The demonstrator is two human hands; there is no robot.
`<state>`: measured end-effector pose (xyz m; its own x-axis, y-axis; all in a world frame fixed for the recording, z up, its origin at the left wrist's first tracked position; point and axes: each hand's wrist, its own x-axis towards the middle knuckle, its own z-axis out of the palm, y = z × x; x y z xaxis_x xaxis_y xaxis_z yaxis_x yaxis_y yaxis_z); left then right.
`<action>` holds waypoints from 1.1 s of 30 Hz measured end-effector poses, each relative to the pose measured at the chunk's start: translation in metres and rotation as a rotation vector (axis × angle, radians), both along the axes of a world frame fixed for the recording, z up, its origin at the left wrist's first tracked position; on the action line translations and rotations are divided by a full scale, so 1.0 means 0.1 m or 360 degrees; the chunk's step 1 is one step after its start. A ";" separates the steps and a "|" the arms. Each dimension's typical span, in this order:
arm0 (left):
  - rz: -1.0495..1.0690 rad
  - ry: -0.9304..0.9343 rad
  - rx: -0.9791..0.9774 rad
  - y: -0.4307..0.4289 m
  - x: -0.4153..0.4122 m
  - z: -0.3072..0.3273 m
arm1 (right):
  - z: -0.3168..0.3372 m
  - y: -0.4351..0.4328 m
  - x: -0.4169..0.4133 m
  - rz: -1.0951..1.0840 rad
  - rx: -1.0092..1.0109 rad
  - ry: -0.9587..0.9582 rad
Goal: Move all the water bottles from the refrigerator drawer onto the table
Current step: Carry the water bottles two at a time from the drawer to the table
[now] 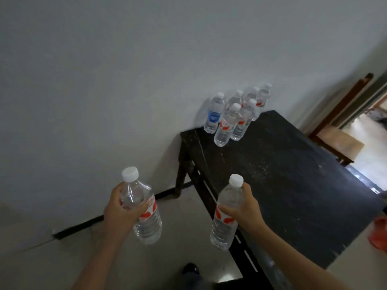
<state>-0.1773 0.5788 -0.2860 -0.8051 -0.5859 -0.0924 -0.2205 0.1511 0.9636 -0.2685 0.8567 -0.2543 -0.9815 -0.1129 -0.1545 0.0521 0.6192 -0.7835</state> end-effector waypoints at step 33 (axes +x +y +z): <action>-0.1112 0.0385 -0.0023 2.93 -4.47 0.21 | 0.07 1.96 -2.67 -0.1023 0.0026 0.0160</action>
<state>-0.6240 0.8713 -0.2654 -0.9877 0.0713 0.1391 0.1504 0.1916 0.9699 -0.5357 1.0527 -0.2469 -0.8623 0.5033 -0.0553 0.3432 0.5007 -0.7947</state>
